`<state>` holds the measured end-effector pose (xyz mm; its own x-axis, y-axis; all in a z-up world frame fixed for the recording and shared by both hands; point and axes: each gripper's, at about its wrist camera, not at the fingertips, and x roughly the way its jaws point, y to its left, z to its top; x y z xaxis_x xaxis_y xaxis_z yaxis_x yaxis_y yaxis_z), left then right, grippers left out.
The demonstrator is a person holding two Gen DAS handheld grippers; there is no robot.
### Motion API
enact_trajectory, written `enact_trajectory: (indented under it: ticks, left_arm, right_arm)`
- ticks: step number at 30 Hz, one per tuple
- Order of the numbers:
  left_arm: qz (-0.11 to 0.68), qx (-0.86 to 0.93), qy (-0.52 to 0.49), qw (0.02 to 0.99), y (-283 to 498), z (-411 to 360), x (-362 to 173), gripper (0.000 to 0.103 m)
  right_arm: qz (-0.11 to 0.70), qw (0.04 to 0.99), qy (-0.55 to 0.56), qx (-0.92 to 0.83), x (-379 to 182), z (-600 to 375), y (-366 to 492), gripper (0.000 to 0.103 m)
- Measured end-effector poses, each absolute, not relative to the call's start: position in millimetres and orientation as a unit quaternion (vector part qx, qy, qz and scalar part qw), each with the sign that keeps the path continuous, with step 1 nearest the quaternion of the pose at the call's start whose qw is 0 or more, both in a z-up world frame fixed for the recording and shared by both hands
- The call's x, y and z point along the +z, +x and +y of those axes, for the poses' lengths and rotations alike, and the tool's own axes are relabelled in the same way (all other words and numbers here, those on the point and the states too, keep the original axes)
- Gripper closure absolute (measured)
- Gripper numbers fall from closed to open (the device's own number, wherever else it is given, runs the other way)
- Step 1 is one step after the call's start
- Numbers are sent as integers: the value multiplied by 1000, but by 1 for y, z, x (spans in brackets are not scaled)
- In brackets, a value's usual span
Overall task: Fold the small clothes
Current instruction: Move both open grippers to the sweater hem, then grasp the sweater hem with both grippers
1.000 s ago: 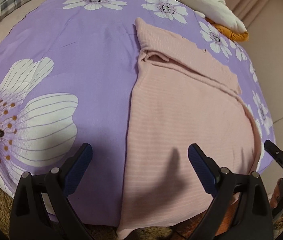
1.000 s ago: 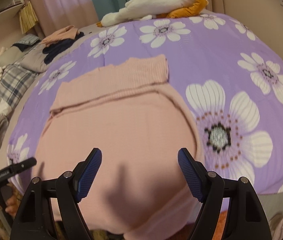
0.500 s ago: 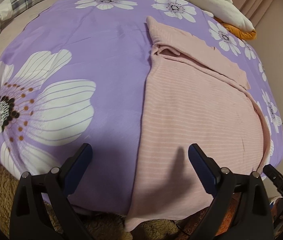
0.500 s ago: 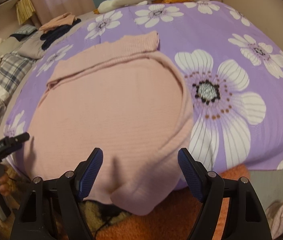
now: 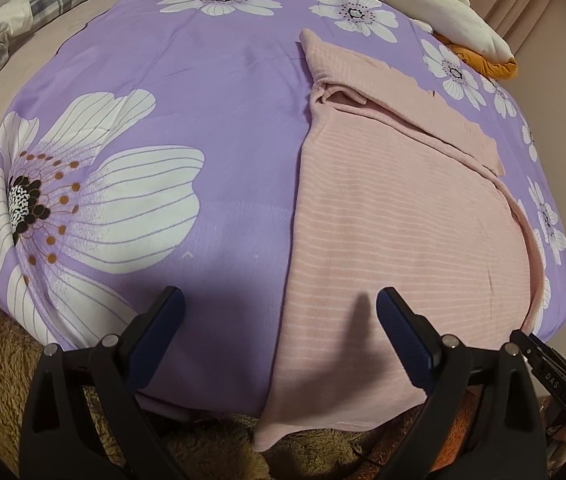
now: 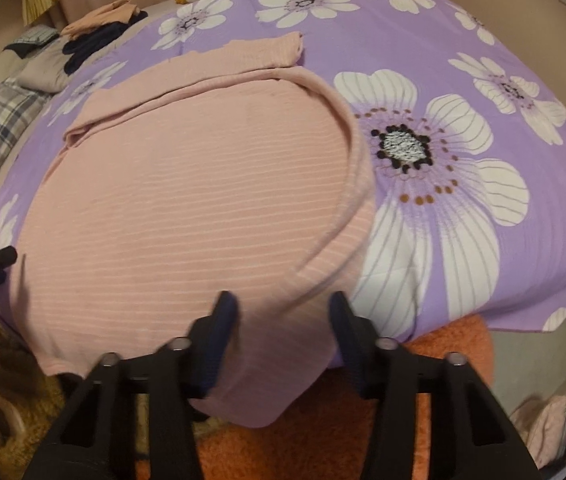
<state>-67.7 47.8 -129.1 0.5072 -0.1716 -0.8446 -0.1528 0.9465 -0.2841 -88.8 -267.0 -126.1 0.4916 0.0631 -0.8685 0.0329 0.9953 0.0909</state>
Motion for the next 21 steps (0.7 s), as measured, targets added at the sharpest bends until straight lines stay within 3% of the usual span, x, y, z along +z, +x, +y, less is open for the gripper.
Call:
enact_trajectory:
  ticks: [1, 3, 10, 21]
  left_arm:
    - [497, -6, -163, 852, -68, 48, -129, 6]
    - [497, -7, -164, 852, -68, 48, -129, 6]
    - [495, -18, -177, 850, -71, 49, -127, 6]
    - [482, -52, -195, 853, -76, 49, -111, 6]
  right_arm:
    - [502, 864, 48, 7, -125, -268, -89, 70]
    - [497, 866, 52, 14, -124, -269, -91, 92]
    - [478, 867, 113, 86, -98, -277, -88, 95]
    - [353, 906, 145, 182, -6, -271, -30, 96]
